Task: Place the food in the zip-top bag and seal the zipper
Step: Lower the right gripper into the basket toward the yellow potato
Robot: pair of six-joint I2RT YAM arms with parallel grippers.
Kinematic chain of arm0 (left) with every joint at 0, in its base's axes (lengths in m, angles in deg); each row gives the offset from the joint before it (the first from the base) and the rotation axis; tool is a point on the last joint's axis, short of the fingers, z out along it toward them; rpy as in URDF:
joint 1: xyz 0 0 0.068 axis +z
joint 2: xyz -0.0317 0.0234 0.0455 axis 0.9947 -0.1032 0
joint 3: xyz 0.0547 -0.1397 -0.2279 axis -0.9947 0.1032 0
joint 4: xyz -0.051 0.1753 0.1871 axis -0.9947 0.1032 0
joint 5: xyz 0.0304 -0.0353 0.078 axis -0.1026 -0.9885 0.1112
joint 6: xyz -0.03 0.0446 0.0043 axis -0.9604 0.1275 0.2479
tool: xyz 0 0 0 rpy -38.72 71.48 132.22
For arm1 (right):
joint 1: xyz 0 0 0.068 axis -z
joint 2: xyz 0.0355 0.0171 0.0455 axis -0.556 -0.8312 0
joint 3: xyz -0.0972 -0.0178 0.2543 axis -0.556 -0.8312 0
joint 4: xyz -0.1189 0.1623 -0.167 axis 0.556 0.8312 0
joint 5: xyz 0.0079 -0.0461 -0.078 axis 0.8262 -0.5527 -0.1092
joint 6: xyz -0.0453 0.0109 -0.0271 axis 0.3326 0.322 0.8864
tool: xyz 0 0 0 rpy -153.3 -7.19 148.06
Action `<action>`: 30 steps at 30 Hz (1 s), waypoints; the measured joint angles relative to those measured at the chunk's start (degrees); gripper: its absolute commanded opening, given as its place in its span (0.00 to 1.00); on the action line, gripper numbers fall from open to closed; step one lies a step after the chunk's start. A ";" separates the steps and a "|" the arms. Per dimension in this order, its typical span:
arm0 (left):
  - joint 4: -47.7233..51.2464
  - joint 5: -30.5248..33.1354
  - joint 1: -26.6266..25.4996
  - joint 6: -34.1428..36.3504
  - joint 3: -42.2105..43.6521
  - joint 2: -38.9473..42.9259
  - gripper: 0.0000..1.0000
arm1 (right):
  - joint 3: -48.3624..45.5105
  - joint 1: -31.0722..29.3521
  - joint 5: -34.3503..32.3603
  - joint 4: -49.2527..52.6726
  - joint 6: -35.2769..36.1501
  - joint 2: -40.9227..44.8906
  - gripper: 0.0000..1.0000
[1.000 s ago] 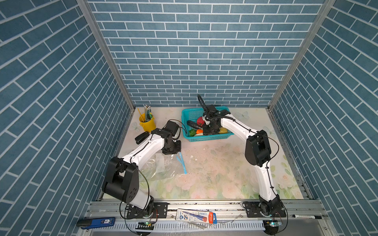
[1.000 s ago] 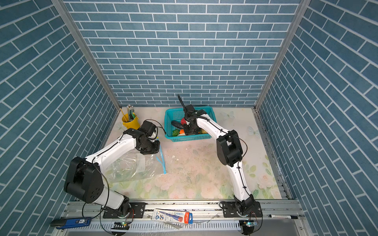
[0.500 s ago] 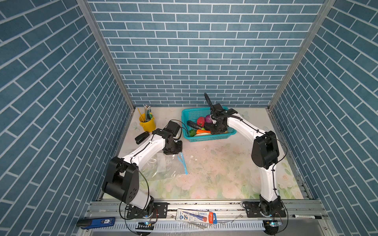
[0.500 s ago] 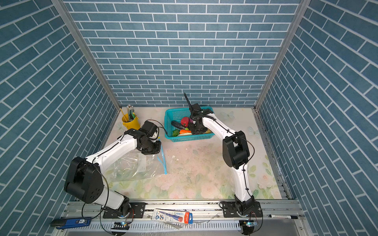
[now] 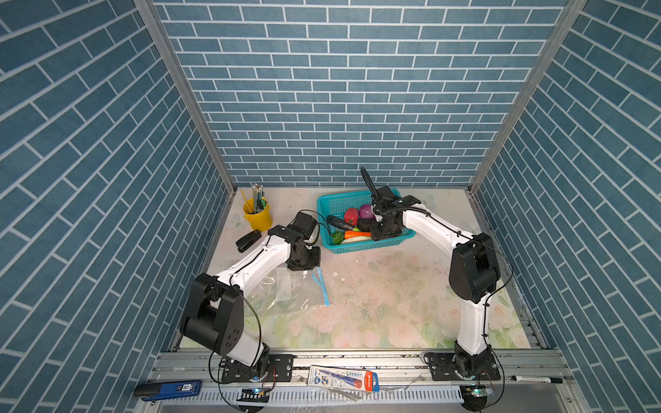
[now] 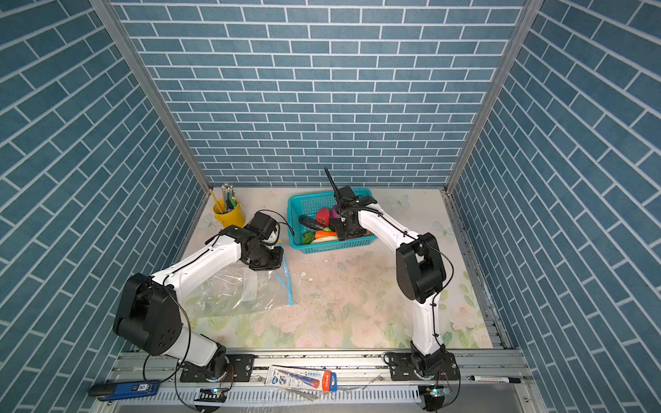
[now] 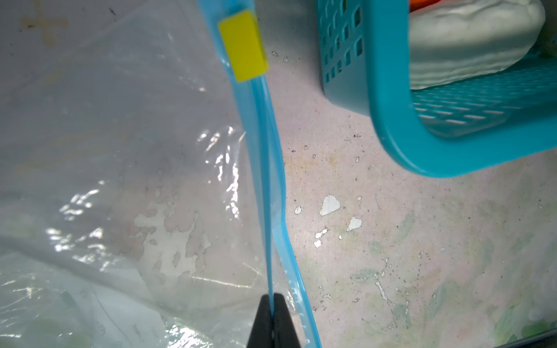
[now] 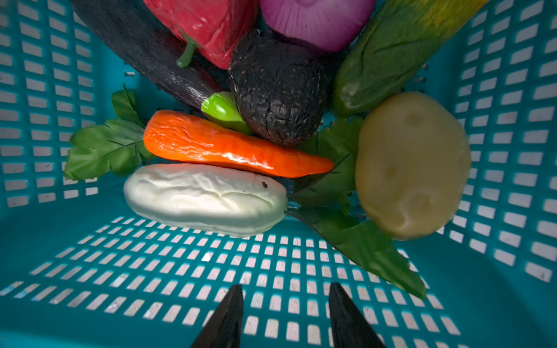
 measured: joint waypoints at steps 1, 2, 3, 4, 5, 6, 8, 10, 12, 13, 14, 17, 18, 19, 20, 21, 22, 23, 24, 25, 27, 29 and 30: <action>-0.04 0.00 -0.07 0.00 0.00 -0.02 0.00 | -0.24 0.02 -0.07 -0.07 0.02 0.20 0.51; -0.11 -0.02 -0.13 0.00 0.00 -0.02 0.00 | -0.46 0.02 -0.26 -0.22 0.04 0.33 0.51; -0.15 0.00 -0.17 0.00 0.00 -0.09 0.00 | -0.46 0.04 -0.55 -0.15 0.04 0.39 0.51; -0.15 0.00 -0.28 0.00 -0.02 -0.15 0.00 | -0.46 0.31 -0.87 -0.15 0.11 0.39 0.51; -0.15 0.00 -0.42 0.00 -0.02 -0.20 0.00 | -0.46 0.52 -1.16 -0.09 0.15 0.39 0.51; -0.15 -0.02 -0.55 -0.02 -0.04 -0.28 0.00 | -0.46 0.66 -1.40 -0.07 0.26 0.39 0.51; -0.15 0.00 -0.79 -0.04 -0.07 -0.35 0.00 | -0.63 1.25 -2.10 0.22 0.39 0.42 0.51; -0.17 0.00 -0.94 -0.09 -0.07 -0.44 0.00 | -1.29 2.08 -2.69 0.15 0.50 0.70 0.51; -0.17 0.00 -1.09 -0.20 -0.07 -0.52 0.00 | -2.25 2.71 -3.15 -0.07 0.52 1.20 0.51; -0.17 0.00 -1.18 -0.22 -0.07 -0.57 0.00 | -3.06 3.04 -3.39 -0.28 0.52 1.62 0.51; -0.17 0.00 -1.25 -0.24 -0.07 -0.57 0.00 | -3.78 3.34 -3.54 -0.37 0.52 2.01 0.51; -0.17 0.00 -1.33 -0.24 -0.07 -0.63 0.00 | -5.77 3.65 -3.72 -0.44 0.50 3.23 0.51; -0.17 0.00 -1.36 -0.24 -0.09 -0.66 0.00 | -6.32 3.61 -3.69 -0.50 0.48 3.52 0.51; -0.15 0.00 -1.40 -0.24 -0.20 -0.74 0.00 | -6.91 3.54 -3.65 -0.52 0.48 3.89 0.51; -0.22 0.00 -1.49 -0.24 -0.31 -0.83 0.00 | -7.54 3.50 -3.61 -0.61 0.46 4.24 0.51; -0.22 0.00 -1.57 -0.26 -0.39 -0.87 0.00 | -8.07 3.48 -3.52 -0.70 0.44 4.59 0.51; -0.22 0.00 -1.66 -0.26 -0.50 -0.94 0.00 | -8.55 3.43 -3.43 -0.70 0.42 4.96 0.51; -0.24 0.00 -1.73 -0.24 -0.59 -0.98 0.00 | -8.98 3.39 -3.32 -0.72 0.28 5.35 0.51; -0.28 0.00 -1.77 -0.24 -0.66 -0.98 0.00 | -9.31 3.39 -3.15 -0.68 0.11 5.68 0.51; -0.26 0.00 -1.84 -0.24 -0.79 -0.98 0.00 | -9.66 3.39 -2.93 -0.83 -0.02 6.01 0.51; -0.35 0.00 -1.95 -0.24 -0.96 -0.98 0.00 | -10.36 3.39 -2.43 -1.16 -0.33 6.69 0.51; -0.44 0.00 -2.03 -0.28 -1.03 -0.98 0.00 | -11.34 3.32 -1.90 -1.53 -1.07 7.54 0.52; -0.42 0.00 -2.08 -0.31 -1.03 -0.98 0.00 | -11.69 3.23 -1.77 -1.62 -1.20 7.91 0.52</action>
